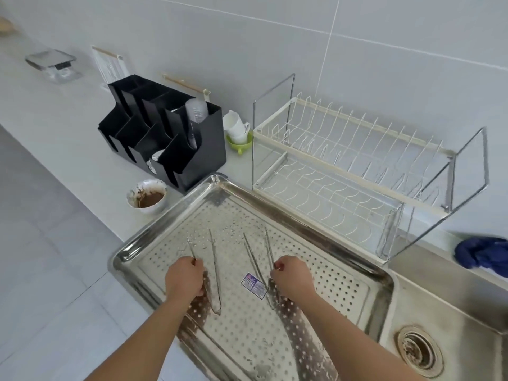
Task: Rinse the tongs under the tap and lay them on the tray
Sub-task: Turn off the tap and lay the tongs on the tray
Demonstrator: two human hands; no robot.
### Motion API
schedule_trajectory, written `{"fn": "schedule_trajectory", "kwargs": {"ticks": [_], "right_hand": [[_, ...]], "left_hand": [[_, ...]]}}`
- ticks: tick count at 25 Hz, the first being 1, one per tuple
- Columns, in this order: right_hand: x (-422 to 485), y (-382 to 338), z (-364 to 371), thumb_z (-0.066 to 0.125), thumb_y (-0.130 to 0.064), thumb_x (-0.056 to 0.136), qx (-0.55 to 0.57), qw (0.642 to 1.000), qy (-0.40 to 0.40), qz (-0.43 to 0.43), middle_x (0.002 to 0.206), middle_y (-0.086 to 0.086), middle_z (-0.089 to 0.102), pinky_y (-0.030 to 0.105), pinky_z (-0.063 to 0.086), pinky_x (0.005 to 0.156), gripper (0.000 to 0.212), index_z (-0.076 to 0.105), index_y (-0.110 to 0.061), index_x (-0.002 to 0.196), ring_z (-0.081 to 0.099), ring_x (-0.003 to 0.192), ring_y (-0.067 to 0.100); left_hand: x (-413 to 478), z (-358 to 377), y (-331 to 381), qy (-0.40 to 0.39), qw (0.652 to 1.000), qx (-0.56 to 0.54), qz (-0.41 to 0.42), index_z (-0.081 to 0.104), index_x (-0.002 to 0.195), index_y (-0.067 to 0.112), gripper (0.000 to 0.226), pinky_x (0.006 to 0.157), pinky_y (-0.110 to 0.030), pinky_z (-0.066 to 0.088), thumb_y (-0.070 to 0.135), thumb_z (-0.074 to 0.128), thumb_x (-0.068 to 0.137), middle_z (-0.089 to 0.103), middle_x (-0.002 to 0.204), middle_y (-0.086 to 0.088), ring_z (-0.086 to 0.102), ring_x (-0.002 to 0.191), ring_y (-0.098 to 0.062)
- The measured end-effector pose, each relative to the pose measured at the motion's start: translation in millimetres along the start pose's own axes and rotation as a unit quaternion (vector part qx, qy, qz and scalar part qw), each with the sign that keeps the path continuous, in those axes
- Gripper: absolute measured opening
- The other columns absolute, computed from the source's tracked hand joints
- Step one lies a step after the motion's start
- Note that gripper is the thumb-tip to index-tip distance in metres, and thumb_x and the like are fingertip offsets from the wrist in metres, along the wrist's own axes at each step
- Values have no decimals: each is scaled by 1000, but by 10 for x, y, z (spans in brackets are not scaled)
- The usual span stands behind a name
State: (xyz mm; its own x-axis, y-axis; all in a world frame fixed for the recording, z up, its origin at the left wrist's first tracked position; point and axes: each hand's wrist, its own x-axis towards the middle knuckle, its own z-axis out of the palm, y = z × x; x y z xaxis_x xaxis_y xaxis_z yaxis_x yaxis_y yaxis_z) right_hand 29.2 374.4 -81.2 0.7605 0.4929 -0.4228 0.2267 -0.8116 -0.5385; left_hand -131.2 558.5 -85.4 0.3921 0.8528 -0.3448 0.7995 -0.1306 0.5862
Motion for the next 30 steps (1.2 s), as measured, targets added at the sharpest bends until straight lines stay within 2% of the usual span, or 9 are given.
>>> {"fn": "schedule_trajectory", "kwargs": {"ticks": [5, 10, 14, 16, 17, 19, 21, 24, 30], "right_hand": [[94, -195, 253, 61, -13, 84, 37, 998, 15, 38, 85, 8, 77, 32, 57, 64, 13, 72, -11, 92, 73, 79, 26], [120, -266, 338, 65, -20, 88, 31, 997, 37, 56, 80, -3, 69, 24, 45, 57, 17, 70, -18, 103, 66, 74, 18], [112, -266, 355, 65, -20, 88, 28, 997, 44, 61, 88, -5, 67, 22, 44, 54, 28, 66, -20, 116, 65, 74, 15], [102, -270, 355, 64, -21, 88, 27, 997, 44, 60, 92, -2, 70, 24, 49, 59, 30, 65, -20, 118, 68, 77, 17], [93, -262, 353, 64, -21, 89, 28, 997, 44, 58, 93, -2, 71, 25, 50, 60, 30, 64, -20, 119, 68, 76, 17], [55, -235, 341, 63, -22, 89, 35, 997, 47, 54, 95, -2, 72, 23, 48, 56, 32, 63, -20, 121, 66, 71, 13], [2, -190, 316, 62, -24, 91, 41, 996, 57, 49, 91, -7, 72, 21, 44, 54, 34, 63, -20, 124, 62, 67, 7], [-146, -113, 248, 63, -26, 91, 36, 995, 77, 44, 74, -17, 61, 18, 42, 54, 32, 65, -20, 123, 58, 62, 0], [-541, 29, 20, 62, -29, 92, 23, 991, 118, 63, 84, -14, 65, 24, 50, 65, 31, 66, -23, 122, 64, 74, 9]], "left_hand": [[299, -2, -3, -9, 998, 55, 41, 56, 68, 7, 39, 57, -34, 51, 24, 48, 102, 65, 62, -11, 68, 54, -26], [351, 13, -52, 10, 993, 83, 86, 51, 67, 12, 34, 50, -30, 36, 22, 54, 100, 57, 63, -4, 56, 56, -16], [341, 29, -59, 10, 994, 66, 88, 51, 72, 16, 27, 54, -31, 41, 24, 57, 98, 59, 65, 0, 56, 58, -14], [306, -4, -14, -4, 994, 72, 78, 58, 87, 12, 19, 59, -34, 48, 27, 57, 97, 63, 76, -3, 59, 65, -17], [285, -24, 18, -3, 993, 86, 75, 60, 105, 8, 24, 61, -34, 49, 29, 55, 96, 66, 90, -6, 63, 73, -21], [238, -69, 67, 2, 988, 128, 89, 50, 137, 12, 46, 62, -33, 45, 33, 53, 96, 61, 121, -11, 65, 89, -26], [181, -88, 123, 13, 977, 161, 138, 44, 144, 18, 52, 62, -32, 44, 34, 52, 94, 54, 131, -9, 62, 93, -24], [60, -68, 253, 9, 951, 211, 228, 45, 143, 19, 53, 61, -29, 42, 34, 55, 93, 55, 126, -6, 56, 97, -18], [-317, 103, 539, -28, 895, 248, 371, 42, 144, 19, 55, 76, -28, 50, 39, 54, 94, 58, 121, -3, 55, 96, -15]]}}
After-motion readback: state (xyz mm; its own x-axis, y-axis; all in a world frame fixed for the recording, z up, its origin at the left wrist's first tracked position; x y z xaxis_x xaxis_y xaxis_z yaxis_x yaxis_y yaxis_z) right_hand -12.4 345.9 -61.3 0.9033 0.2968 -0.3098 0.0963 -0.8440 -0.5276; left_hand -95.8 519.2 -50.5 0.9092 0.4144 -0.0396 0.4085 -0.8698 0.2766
